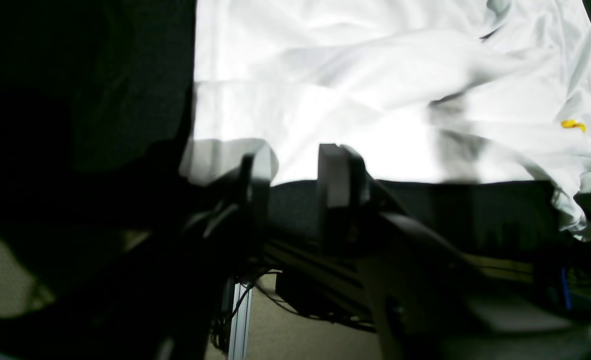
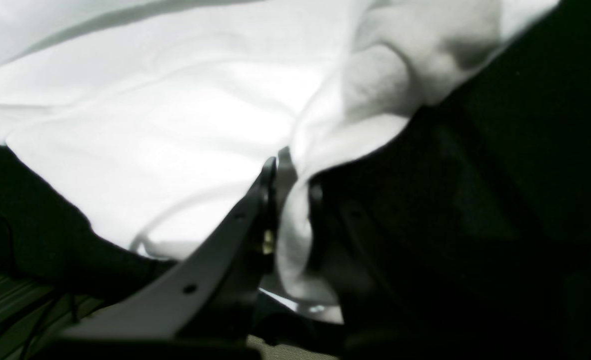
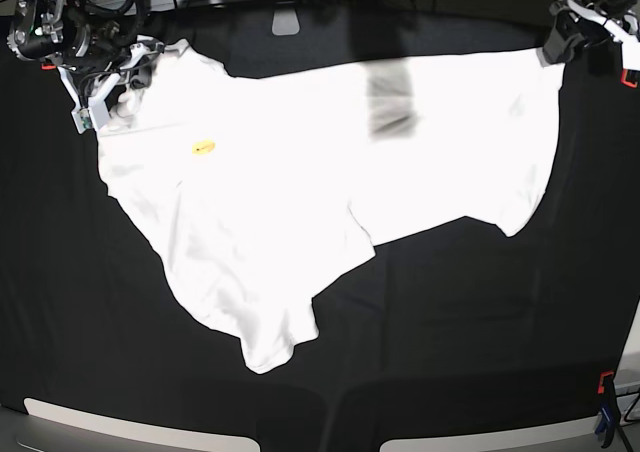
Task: Layout the t-shirt on the table in an organized manner, then fold the t-shirt properly
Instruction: 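Grasp the shirt corners with both grippers at opposite ends, then lift the shirt with both grippers and flip it over, print up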
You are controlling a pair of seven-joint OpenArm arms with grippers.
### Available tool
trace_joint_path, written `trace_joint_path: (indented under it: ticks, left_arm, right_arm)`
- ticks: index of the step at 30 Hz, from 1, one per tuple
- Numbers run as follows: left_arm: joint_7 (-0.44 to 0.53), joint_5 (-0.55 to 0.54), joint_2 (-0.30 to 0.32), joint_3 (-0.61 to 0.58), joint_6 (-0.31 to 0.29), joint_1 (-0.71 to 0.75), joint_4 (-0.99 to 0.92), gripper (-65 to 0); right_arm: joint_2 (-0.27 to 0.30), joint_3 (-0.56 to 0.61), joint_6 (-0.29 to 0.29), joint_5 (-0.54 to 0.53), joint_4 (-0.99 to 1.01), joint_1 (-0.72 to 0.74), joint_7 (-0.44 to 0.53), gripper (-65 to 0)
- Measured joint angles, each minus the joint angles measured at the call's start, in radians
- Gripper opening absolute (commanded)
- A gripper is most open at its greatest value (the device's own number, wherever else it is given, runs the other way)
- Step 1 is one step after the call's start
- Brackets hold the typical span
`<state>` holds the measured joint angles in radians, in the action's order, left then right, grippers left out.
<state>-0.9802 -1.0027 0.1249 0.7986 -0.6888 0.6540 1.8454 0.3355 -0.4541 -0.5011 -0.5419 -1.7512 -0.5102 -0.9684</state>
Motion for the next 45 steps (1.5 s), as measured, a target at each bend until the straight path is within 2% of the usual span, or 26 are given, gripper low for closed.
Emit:
trace_joint_path:
  ticks: [6,9,12,15,19,23,27,30,36,39,41,43,45]
  left_arm:
    - [0.172,0.102,0.0,0.0,0.0,-0.001,0.0,-44.7]
    - [0.221,0.188,0.0,-0.001,0.042,-0.001,0.0,-44.7]
    - [0.225,0.278,0.0,-0.002,0.052,-0.003,-0.002,-44.7]
    - [0.225,0.309,0.0,-0.006,0.053,-0.023,-0.034,-44.7]
    - [0.187,0.297,0.0,-0.007,0.064,-0.07,-0.121,-44.7]
    - [0.125,0.15,0.0,-0.007,0.039,-0.072,-0.159,-44.7]
    - [0.114,0.136,0.0,-0.007,0.034,-0.076,-0.159,-44.7]
    - [0.069,0.099,0.0,-0.007,0.034,-0.079,-0.159,-44.7]
    - [0.056,0.102,0.0,-0.086,0.034,-0.1,-0.166,-44.7]
    - [0.088,0.173,0.0,-0.132,0.034,-0.1,-0.166,-44.7]
    - [0.111,0.198,0.0,-0.154,0.069,-0.1,-0.166,-44.9]
    - [0.114,0.217,0.0,-0.171,0.079,-0.1,-0.165,-48.3]
    - [0.116,0.221,0.0,-0.177,0.079,-0.1,-0.166,-57.3]
  right_arm:
    - [0.0,0.0,0.0,0.0,0.0,0.0,0.0,-65.0]
    - [0.0,0.0,0.0,0.0,0.0,0.0,0.0,-65.0]
    - [0.0,0.0,0.0,0.0,0.0,0.0,0.0,-65.0]
    - [0.0,0.0,0.0,0.0,0.0,0.0,0.0,-65.0]
    - [0.0,0.0,0.0,0.0,0.0,0.0,0.0,-65.0]
    - [0.0,0.0,0.0,0.0,0.0,0.0,0.0,-65.0]
    - [0.0,0.0,0.0,0.0,0.0,0.0,0.0,-65.0]
    - [0.0,0.0,0.0,0.0,0.0,0.0,0.0,-65.0]
    - [0.0,0.0,0.0,0.0,0.0,0.0,-0.001,-65.0]
    - [0.0,0.0,0.0,-0.001,0.0,0.0,-0.006,-65.0]
    - [0.0,0.0,0.0,-0.001,0.0,0.0,-0.009,-65.0]
    - [0.0,0.0,0.0,-0.001,0.0,0.0,-0.012,-65.0]
    - [0.0,0.0,0.0,-0.001,0.0,0.0,-0.013,-65.0]
